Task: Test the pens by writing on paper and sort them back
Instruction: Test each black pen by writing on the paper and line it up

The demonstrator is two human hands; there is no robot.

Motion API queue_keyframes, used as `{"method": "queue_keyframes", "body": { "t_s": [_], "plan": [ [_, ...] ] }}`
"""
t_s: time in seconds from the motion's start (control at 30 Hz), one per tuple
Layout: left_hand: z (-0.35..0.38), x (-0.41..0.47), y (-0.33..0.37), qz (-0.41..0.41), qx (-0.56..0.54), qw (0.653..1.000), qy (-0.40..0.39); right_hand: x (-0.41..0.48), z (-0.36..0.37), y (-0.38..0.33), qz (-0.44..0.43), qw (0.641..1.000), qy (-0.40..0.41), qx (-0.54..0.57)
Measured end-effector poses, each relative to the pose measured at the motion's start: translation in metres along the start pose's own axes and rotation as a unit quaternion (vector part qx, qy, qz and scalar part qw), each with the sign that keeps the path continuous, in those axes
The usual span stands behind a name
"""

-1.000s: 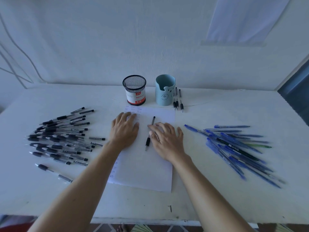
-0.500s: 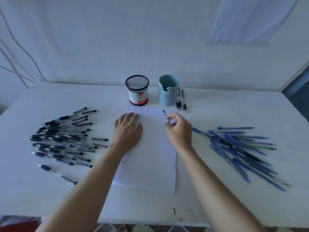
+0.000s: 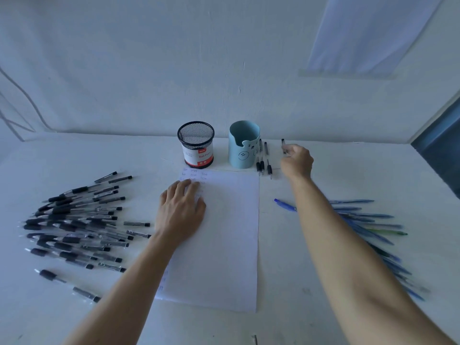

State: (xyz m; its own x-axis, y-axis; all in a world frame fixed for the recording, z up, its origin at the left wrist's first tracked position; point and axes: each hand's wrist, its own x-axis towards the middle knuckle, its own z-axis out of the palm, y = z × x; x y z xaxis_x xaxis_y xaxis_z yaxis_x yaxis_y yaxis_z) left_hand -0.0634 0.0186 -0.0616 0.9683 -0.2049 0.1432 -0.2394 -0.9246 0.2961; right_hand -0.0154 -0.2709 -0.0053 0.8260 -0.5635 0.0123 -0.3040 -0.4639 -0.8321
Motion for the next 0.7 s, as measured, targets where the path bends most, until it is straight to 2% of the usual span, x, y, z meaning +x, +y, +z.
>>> {"method": "queue_keyframes", "body": {
  "t_s": [0.57, 0.7],
  "plan": [
    [0.0, 0.0, -0.001, 0.004, -0.004, 1.0, 0.012, 0.002, 0.028, -0.006, 0.026, 1.0, -0.006, -0.013],
    [-0.003, 0.001, -0.002, -0.03, -0.07, 0.997, -0.006, -0.018, 0.026, -0.008, 0.001, 1.0, 0.012, -0.026]
  ]
}}
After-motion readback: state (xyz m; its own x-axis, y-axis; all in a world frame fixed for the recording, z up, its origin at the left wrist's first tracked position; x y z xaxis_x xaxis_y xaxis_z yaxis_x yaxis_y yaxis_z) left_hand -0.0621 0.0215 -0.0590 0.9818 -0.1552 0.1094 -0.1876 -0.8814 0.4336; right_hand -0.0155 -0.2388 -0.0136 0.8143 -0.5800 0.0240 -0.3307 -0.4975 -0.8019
